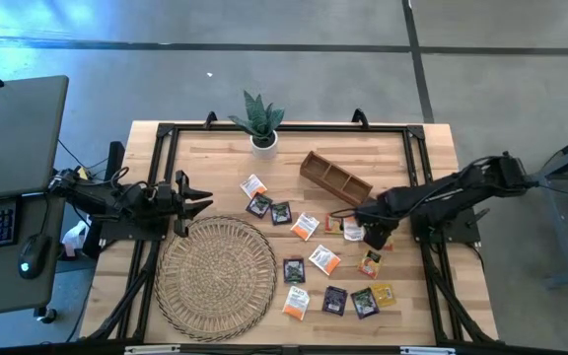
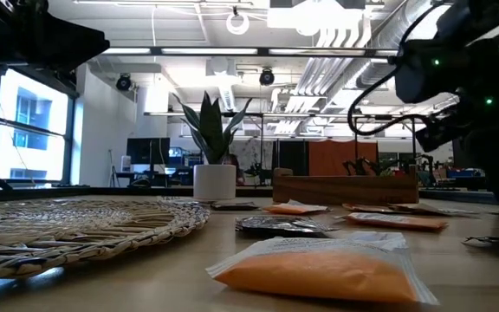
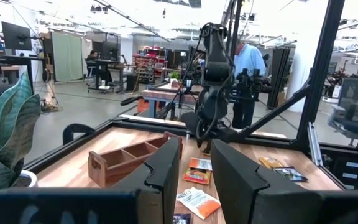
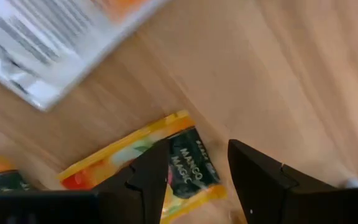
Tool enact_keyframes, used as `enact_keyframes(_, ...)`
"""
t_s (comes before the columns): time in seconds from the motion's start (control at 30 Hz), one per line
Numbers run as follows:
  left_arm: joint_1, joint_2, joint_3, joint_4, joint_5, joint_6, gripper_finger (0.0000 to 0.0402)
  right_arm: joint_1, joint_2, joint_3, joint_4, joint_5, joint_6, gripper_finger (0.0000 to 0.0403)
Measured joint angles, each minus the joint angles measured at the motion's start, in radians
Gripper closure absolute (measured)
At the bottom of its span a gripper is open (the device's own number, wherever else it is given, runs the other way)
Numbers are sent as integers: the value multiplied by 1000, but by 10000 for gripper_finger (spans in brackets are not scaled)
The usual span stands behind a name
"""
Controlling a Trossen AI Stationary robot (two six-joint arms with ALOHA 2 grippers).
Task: Pick & Place Tea
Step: Put the orange tea bag into the right section of the wooden organizer
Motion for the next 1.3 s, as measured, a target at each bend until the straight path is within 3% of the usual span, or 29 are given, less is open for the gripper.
enact_keyframes(0.23,0,0,0,-1,0,0,310,-15,-5,-51,44,-27,41,252)
enact_keyframes(0.53,0,0,0,-2,0,0,310,-14,-6,-54,89,-51,45,392)
enact_keyframes(0.83,0,0,0,-2,-1,0,310,32,-61,69,57,38,51,396)
enact_keyframes(1.1,0,0,0,0,-1,0,310,79,-72,264,153,232,-93,397)
enact_keyframes(1.3,0,0,0,0,-7,0,310,54,-72,344,155,619,-244,400)
